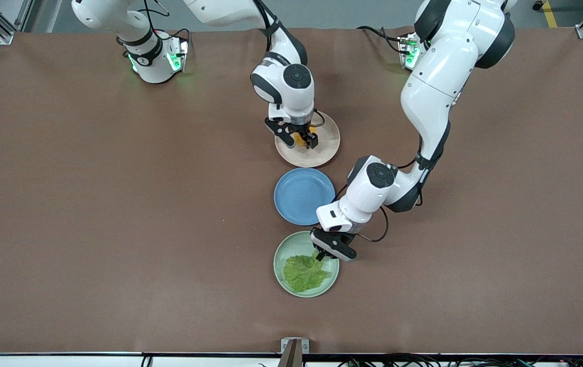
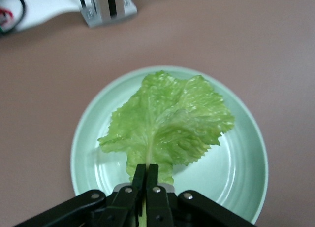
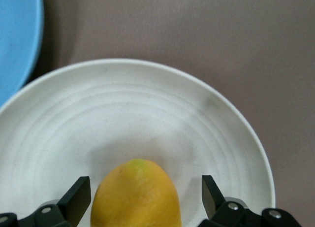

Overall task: Pick lemon and lettuce from plates
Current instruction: 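Grasp the lettuce with the left gripper while the right gripper reaches the lemon, then lift the lettuce off the plate while the right gripper grasps the lemon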

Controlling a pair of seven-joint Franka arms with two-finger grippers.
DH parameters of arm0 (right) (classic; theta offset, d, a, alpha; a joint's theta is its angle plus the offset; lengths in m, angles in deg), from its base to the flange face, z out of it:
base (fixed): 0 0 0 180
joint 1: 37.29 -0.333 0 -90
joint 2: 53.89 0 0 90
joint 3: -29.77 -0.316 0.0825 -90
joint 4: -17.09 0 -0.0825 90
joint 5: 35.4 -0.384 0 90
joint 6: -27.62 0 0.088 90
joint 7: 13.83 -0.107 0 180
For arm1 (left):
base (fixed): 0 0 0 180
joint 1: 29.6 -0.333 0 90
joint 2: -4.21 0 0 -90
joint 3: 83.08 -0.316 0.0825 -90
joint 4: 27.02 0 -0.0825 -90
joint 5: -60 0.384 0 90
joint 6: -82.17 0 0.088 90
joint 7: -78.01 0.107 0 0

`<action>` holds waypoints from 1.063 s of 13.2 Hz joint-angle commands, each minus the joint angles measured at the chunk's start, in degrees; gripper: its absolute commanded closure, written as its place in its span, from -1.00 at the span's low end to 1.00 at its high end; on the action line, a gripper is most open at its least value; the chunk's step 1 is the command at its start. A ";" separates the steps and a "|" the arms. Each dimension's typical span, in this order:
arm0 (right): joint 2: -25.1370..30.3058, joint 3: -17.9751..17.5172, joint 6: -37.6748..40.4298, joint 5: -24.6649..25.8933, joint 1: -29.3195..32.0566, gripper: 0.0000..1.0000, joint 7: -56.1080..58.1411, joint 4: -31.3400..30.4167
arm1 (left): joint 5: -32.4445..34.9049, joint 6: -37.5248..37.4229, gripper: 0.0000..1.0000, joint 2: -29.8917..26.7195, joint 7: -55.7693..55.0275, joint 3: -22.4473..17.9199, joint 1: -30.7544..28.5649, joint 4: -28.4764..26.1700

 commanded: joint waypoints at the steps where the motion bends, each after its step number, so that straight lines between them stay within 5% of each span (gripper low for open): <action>1: -0.04 0.76 1.31 1.16 -2.36 -0.89 -2.91 1.03 | 0.96 -0.79 1.00 -5.13 0.04 -0.40 -1.65 -1.65; 4: 0.05 0.85 1.31 1.24 -3.24 -0.40 -3.36 1.03 | 0.96 -10.33 1.00 -12.33 -0.04 0.04 -4.72 -3.76; 6: 0.40 0.76 1.39 1.60 -2.72 0.90 -3.10 1.12 | 0.79 -21.65 0.98 -18.74 -0.04 0.13 -8.23 -4.03; 11: 6.80 3.31 9.19 1.68 4.29 0.99 8.38 1.12 | 0.96 -48.90 0.97 -27.64 1.80 0.13 -18.78 -5.43; 14: 13.04 3.31 12.64 1.60 13.33 1.00 20.50 -1.58 | 5.94 -52.91 0.86 -29.40 2.33 -0.31 -21.33 -10.95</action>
